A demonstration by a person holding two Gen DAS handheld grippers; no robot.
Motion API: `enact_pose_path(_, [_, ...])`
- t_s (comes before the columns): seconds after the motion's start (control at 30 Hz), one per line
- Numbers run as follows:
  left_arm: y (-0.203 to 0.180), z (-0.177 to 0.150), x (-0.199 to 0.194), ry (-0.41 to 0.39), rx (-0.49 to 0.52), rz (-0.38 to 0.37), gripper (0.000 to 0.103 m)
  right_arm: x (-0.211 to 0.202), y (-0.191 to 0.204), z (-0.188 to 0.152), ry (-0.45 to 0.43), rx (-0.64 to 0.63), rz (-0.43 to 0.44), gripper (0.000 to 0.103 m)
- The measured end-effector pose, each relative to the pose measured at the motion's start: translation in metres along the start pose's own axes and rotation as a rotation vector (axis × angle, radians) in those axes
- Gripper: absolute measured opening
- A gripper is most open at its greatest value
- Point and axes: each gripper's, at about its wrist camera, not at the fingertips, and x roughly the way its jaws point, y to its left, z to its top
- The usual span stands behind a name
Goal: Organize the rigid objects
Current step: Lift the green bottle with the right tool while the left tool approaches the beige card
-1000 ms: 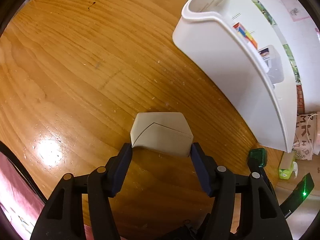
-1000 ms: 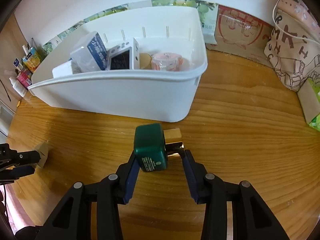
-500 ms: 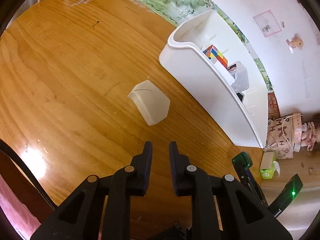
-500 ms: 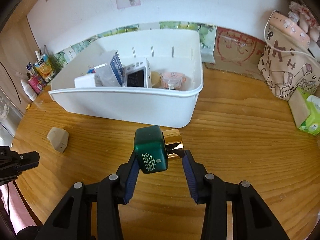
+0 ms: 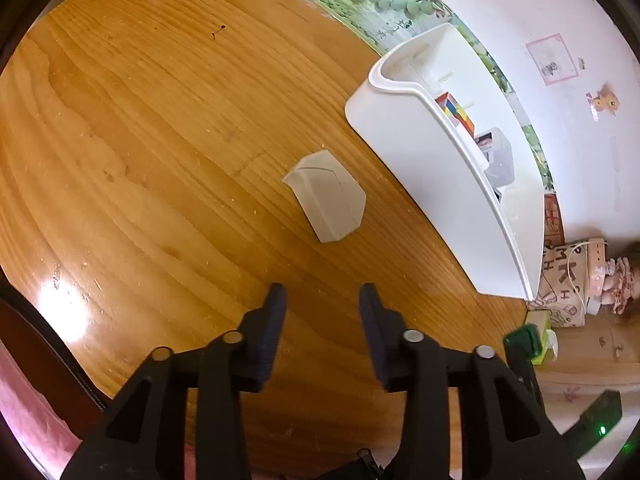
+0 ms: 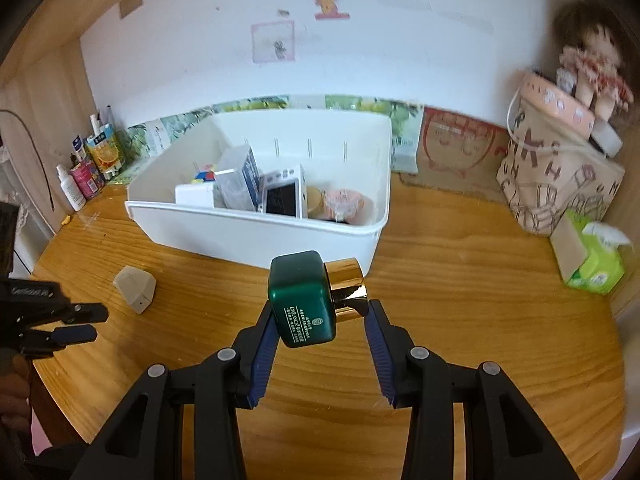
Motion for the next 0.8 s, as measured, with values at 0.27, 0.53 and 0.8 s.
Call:
enact_pose_path(0.27, [0.002, 0.016, 0.016, 0.001, -0.041, 0.016, 0.074, -0.014, 0.009, 0.006, -0.046, -0.071, 0.076, 0.043])
enact_pose_path(0.53, [-0.003, 0.045, 0.033, -0.026, -0.045, 0.064, 0.080, -0.015, 0.022, 0.016, -0.070, -0.138, 0.156, 0.043])
enact_pose_path(0.8, [-0.006, 0.065, 0.047, -0.039, -0.020, 0.133, 0.080, 0.001, 0.038, 0.024, -0.034, -0.194, 0.207, 0.043])
